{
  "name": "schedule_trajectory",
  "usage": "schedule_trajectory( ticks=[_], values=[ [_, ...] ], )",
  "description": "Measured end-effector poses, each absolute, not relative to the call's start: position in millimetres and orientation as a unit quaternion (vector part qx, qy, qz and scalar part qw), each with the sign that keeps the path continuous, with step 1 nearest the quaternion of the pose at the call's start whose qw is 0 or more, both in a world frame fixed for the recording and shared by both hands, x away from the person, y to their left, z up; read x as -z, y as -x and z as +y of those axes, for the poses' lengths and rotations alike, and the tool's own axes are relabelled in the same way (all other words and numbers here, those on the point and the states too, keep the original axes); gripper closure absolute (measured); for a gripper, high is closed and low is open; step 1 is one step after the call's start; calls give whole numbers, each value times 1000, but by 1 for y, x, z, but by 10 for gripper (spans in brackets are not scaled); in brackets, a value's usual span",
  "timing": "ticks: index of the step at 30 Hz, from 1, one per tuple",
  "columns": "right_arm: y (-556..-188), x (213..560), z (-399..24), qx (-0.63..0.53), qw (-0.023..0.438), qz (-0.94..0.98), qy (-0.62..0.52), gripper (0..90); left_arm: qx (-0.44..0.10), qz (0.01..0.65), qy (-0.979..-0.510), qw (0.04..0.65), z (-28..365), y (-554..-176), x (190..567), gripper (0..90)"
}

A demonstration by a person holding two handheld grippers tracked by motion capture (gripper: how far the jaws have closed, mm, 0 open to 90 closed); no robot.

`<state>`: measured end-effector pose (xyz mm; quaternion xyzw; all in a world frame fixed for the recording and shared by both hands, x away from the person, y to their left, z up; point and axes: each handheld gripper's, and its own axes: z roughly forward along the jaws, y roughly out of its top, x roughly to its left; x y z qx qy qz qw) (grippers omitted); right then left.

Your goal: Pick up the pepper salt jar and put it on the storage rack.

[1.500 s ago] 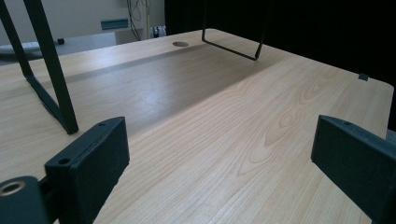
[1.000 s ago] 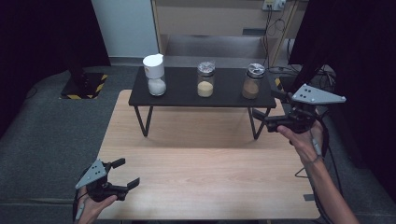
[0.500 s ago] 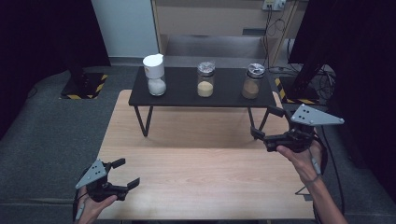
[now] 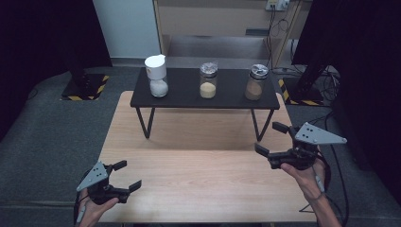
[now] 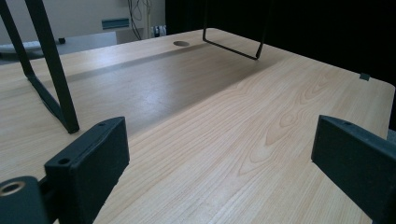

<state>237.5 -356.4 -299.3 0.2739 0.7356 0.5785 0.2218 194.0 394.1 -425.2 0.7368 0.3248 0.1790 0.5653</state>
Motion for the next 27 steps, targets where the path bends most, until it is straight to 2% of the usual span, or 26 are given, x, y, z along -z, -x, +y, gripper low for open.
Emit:
schedule_trajectory(
  ticks=[12,20,27],
  values=[
    [-222,332,-363,-576,218,730,-295,63,-180,324,-738,564,394,-194,425,30],
    [-220,353,-366,-574,201,730,-310,63,-180,325,-737,564,394,-193,425,30],
    [-214,366,-363,-573,206,732,-306,64,-181,324,-737,565,394,-193,425,30]
  ],
)
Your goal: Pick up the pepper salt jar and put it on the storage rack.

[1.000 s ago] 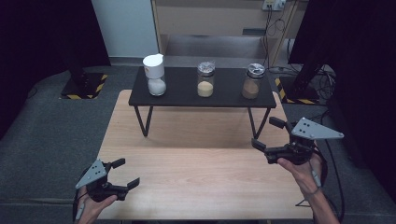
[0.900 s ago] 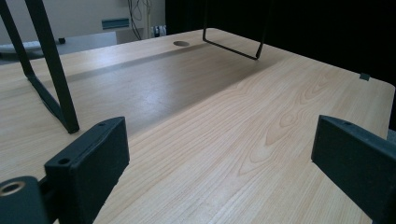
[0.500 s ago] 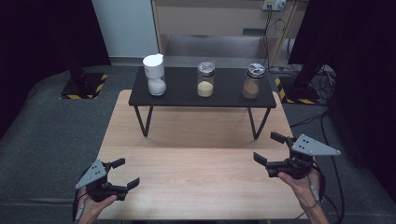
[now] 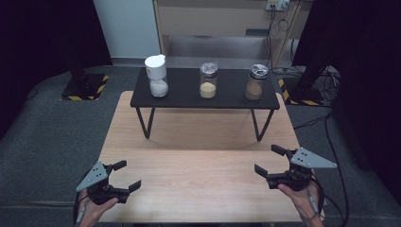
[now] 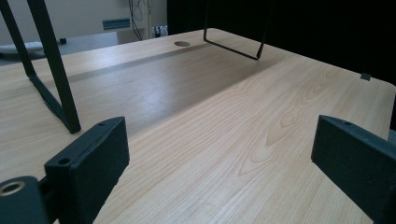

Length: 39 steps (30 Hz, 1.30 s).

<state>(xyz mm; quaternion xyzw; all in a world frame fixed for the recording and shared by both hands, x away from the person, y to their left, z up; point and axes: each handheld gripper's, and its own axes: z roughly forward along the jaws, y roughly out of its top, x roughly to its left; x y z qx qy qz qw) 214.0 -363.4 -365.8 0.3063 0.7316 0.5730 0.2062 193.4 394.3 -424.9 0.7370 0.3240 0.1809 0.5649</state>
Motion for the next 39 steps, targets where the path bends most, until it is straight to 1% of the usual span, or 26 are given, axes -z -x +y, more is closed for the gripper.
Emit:
schedule_trajectory(
  ticks=[19,25,39],
  values=[
    [-204,389,-364,-564,216,728,-324,65,-181,328,-734,567,394,-194,426,30],
    [-200,395,-365,-557,227,729,-327,66,-182,327,-732,569,395,-194,426,31],
    [-199,404,-370,-554,231,723,-342,66,-184,320,-735,569,394,-193,426,31]
  ],
)
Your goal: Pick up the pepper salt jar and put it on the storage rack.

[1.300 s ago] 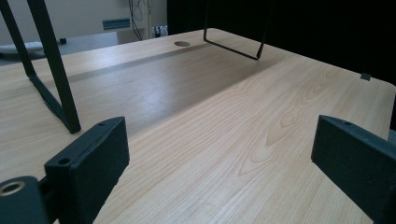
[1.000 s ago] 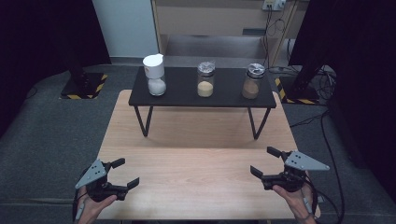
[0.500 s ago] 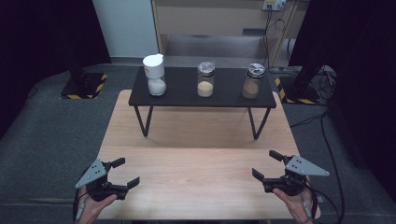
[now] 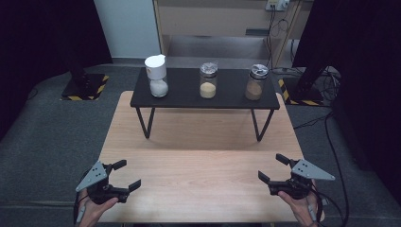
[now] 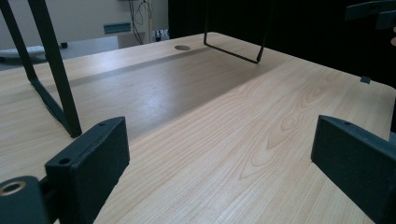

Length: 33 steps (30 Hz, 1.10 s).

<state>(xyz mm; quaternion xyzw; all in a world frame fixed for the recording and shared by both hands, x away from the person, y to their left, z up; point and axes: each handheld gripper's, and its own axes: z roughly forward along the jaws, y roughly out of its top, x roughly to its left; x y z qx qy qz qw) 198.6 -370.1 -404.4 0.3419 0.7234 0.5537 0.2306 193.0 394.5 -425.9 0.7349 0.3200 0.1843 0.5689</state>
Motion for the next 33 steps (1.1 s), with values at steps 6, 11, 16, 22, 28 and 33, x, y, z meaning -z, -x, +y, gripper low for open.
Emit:
schedule_trajectory(
  ticks=[6,11,16,22,28,33],
  values=[
    [-198,405,-370,-554,231,723,-342,66,-185,317,-734,572,395,-193,427,32],
    [-199,407,-372,-558,228,720,-344,66,-186,313,-734,573,395,-192,427,32],
    [-200,408,-373,-559,225,720,-343,65,-186,312,-733,575,396,-193,427,32],
    [-201,409,-374,-561,223,718,-346,66,-185,311,-733,577,396,-194,428,32],
    [-202,410,-375,-563,221,717,-347,66,-184,311,-731,578,396,-194,428,32],
    [-202,410,-375,-563,220,717,-346,66,-184,313,-730,579,397,-195,429,32]
  ],
)
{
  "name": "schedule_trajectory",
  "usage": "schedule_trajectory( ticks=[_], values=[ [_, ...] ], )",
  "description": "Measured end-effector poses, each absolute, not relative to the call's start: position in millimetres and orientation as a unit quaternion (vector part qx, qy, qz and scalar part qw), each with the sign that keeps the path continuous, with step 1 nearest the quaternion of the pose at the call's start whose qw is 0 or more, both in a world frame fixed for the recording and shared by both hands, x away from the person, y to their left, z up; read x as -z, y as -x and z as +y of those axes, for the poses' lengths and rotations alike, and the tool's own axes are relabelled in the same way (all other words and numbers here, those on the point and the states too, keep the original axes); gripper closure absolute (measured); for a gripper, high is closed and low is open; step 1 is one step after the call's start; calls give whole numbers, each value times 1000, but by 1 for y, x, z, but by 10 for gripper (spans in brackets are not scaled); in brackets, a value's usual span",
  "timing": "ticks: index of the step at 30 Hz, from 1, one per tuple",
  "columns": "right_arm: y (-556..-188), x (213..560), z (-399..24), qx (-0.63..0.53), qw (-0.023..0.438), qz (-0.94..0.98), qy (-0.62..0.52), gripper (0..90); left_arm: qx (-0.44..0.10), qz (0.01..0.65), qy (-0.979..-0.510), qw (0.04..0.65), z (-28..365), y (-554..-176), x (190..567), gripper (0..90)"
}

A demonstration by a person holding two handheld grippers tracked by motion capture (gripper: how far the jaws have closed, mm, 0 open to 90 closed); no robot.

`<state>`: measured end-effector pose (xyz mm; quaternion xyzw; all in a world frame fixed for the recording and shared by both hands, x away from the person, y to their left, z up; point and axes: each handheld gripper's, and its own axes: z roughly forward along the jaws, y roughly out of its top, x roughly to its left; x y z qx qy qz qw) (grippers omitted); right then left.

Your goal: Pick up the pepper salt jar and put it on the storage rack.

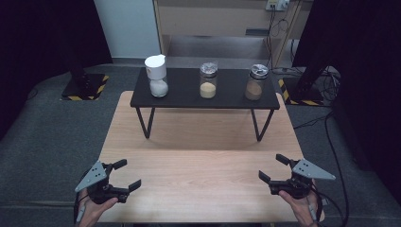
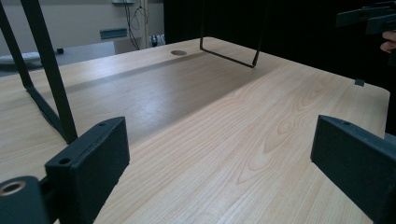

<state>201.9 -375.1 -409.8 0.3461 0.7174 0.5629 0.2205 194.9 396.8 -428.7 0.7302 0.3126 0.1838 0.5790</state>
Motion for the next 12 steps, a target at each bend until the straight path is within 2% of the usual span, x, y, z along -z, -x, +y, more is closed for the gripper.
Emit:
schedule_trajectory(
  ticks=[12],
  values=[
    [-200,409,-374,-564,224,714,-350,50,-190,311,-730,578,395,-194,427,31]
  ],
)
